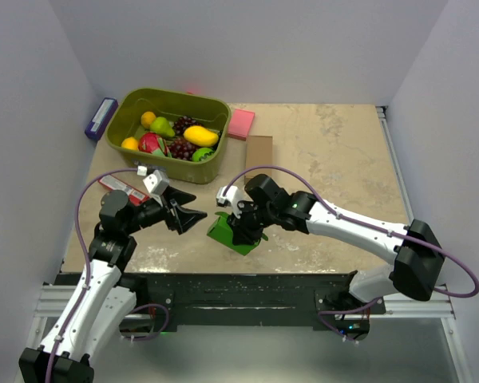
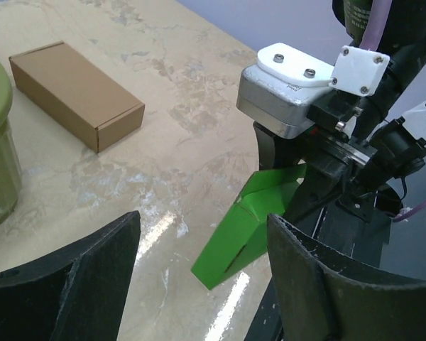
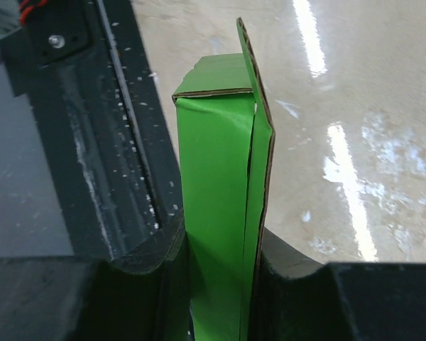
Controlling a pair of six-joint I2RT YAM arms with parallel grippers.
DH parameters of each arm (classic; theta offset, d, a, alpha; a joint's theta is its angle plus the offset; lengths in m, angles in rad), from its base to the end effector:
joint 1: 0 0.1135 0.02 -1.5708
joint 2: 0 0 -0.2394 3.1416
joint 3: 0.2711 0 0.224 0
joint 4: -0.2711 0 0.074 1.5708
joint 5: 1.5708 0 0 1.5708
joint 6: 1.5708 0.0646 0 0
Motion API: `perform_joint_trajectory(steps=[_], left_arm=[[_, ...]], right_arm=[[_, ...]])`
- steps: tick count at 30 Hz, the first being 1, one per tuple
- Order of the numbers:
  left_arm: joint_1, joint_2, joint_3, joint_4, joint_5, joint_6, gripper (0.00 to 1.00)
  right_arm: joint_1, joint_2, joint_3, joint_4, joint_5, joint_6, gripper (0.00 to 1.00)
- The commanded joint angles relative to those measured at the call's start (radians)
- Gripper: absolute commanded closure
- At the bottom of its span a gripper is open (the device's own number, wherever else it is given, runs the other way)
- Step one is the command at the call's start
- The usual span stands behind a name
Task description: Fold the paper box
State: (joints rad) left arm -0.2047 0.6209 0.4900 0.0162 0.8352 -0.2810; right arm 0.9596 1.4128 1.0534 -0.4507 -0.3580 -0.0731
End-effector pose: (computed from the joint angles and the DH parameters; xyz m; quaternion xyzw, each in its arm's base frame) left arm 0.1505 -0.0802 0.2706 0.2437 0.6921 -0.4401 0.5176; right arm 0.1526 0.2572 0.2327 -0.5086 0.7619 0.3060 0.2591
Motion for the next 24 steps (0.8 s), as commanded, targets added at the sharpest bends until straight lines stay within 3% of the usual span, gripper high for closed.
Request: perform_joint_trajectory(steps=[1,11,18,24], left_arm=[[-0.030,0.007,0.009,0.062,0.036,0.043,0.28],[-0.234,0.091,0.062,0.021,-0.082,0.140,0.36],[-0.236,0.109,0.062,0.047,-0.099,0.137,0.37],[-0.237,0.120,0.061,0.065,-0.084,0.131,0.46]], right_arm=[[-0.004,-0.025,0.026,0.000,-0.142,-0.021,0.94],[-0.005,-0.003,0.031,-0.003,-0.167,-0.024,0.94],[-0.005,0.014,0.031,-0.003,-0.170,-0.027,0.94],[-0.005,0.034,0.034,-0.006,-0.167,-0.028,0.94]])
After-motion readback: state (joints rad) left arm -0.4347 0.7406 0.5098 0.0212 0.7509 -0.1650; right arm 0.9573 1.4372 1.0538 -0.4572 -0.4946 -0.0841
